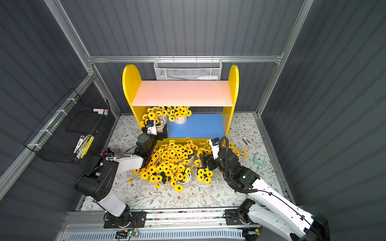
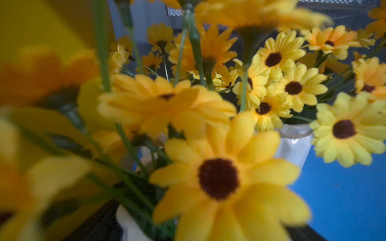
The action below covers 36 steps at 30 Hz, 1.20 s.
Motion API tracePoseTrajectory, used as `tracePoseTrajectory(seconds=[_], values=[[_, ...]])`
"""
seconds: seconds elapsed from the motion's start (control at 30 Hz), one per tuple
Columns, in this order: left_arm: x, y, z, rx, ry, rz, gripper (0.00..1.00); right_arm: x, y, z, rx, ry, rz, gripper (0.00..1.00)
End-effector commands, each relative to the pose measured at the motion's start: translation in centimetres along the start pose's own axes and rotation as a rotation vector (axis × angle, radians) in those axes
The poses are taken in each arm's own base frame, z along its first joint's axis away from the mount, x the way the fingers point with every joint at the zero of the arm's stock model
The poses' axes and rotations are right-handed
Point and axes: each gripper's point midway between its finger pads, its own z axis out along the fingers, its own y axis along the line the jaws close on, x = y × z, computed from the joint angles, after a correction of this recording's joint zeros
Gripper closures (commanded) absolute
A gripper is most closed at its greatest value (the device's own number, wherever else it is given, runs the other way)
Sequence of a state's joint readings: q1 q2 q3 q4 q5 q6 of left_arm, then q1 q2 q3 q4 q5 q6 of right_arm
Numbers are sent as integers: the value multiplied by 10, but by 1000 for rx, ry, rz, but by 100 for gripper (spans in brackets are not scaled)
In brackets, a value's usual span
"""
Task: Take the sunflower pots off the shelves
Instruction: Pick up the sunflower pot from the shelf.
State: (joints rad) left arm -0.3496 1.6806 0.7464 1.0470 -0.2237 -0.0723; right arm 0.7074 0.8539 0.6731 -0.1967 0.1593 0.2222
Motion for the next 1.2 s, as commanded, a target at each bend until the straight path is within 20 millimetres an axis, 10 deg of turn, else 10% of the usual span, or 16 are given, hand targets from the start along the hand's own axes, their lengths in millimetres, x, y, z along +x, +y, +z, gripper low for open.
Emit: tracePoseTrajectory(seconds=[0.0, 0.63, 1.17], values=[[-12, 7, 9, -28, -43, 9, 1, 2, 0, 2, -7, -1, -15, 1], [-5, 23, 11, -111, -72, -3, 2, 3, 3, 4, -28, 2, -18, 1], [-12, 29, -13, -116, -79, 15, 37, 1, 5, 8, -32, -2, -26, 1]])
